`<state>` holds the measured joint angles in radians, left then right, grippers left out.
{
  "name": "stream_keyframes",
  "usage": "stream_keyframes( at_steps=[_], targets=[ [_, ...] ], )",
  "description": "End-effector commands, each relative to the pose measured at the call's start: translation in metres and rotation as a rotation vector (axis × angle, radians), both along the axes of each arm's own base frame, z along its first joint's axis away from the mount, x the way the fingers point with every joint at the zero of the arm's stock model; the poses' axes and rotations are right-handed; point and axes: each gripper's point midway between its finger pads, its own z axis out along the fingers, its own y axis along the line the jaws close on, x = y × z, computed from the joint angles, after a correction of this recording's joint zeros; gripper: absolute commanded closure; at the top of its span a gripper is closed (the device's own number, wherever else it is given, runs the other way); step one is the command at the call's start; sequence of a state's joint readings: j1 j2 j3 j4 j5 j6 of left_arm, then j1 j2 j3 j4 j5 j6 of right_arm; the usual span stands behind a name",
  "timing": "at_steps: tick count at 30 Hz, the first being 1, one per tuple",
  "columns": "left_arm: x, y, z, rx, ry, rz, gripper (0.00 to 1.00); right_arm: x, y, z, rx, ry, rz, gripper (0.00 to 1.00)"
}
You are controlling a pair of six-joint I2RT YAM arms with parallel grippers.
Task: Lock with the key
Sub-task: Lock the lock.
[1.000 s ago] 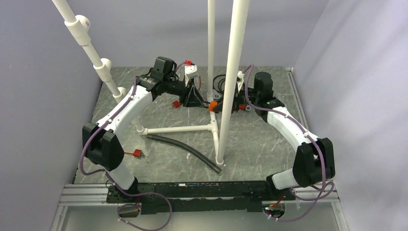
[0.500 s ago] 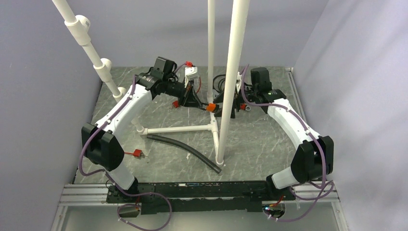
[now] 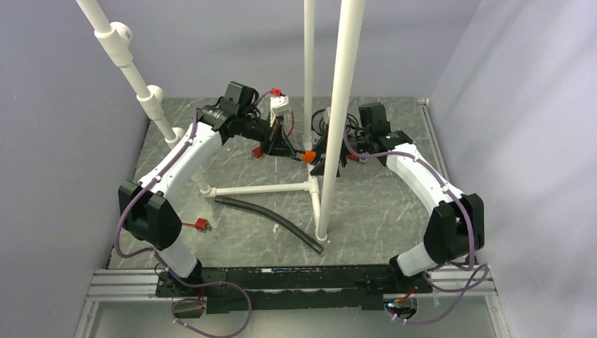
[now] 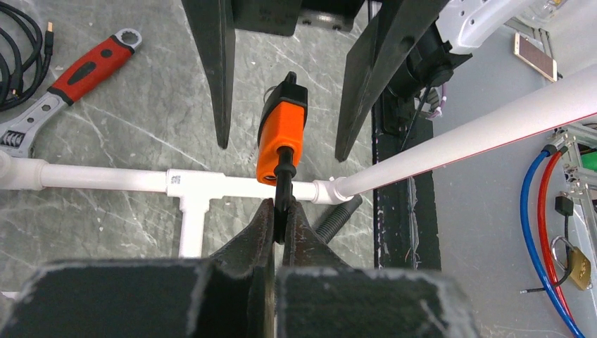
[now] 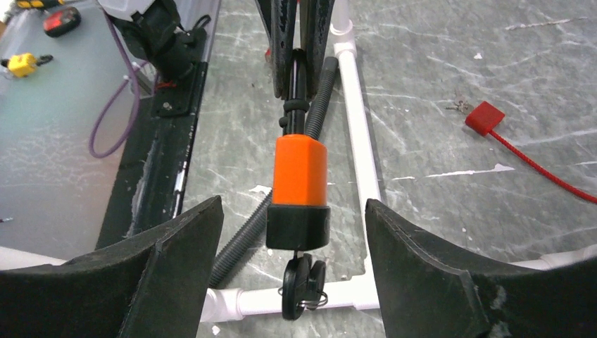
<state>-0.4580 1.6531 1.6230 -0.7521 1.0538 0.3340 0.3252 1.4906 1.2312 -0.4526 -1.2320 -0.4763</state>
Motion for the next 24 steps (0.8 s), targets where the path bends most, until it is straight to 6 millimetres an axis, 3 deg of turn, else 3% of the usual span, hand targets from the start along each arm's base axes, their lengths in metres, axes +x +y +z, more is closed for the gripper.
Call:
stream_keyframes(
  at_steps=[1, 5, 9, 14, 17, 19, 20, 21, 24],
  targets=[
    [-0.003, -0.006, 0.035, -0.086, -0.048, -0.037, 1.00, 0.010, 0.005, -0.003, -0.009, -0.112, -0.023, 0.25],
    [-0.004, -0.005, 0.033, -0.082, -0.039, -0.036, 1.00, 0.013, 0.005, -0.008, -0.019, -0.112, -0.028, 0.31],
    [-0.004, -0.005, 0.031, -0.078, -0.031, -0.035, 1.00, 0.016, 0.007, -0.003, -0.008, -0.132, -0.029, 0.45],
    [-0.001, -0.007, 0.029, -0.072, -0.013, -0.026, 1.00, 0.015, 0.011, 0.004, 0.005, -0.139, -0.016, 0.50],
    [0.000, -0.008, 0.032, -0.076, -0.007, -0.025, 1.00, 0.013, 0.013, 0.002, -0.001, -0.140, -0.005, 0.67],
    [0.000, -0.008, 0.034, -0.080, -0.009, -0.025, 1.00, 0.012, 0.013, 0.002, 0.001, -0.134, 0.000, 0.83],
    [0.001, -0.007, 0.034, -0.078, -0.013, -0.019, 0.98, 0.010, 0.013, 0.003, 0.006, -0.131, 0.008, 0.95],
    [0.001, -0.006, 0.034, -0.078, -0.016, -0.011, 0.88, 0.009, 0.014, 0.005, 0.014, -0.108, 0.011, 1.00],
    [0.002, 0.004, 0.036, -0.098, -0.038, 0.015, 0.64, 0.003, 0.014, 0.018, 0.061, -0.047, 0.026, 1.00]
  ],
)
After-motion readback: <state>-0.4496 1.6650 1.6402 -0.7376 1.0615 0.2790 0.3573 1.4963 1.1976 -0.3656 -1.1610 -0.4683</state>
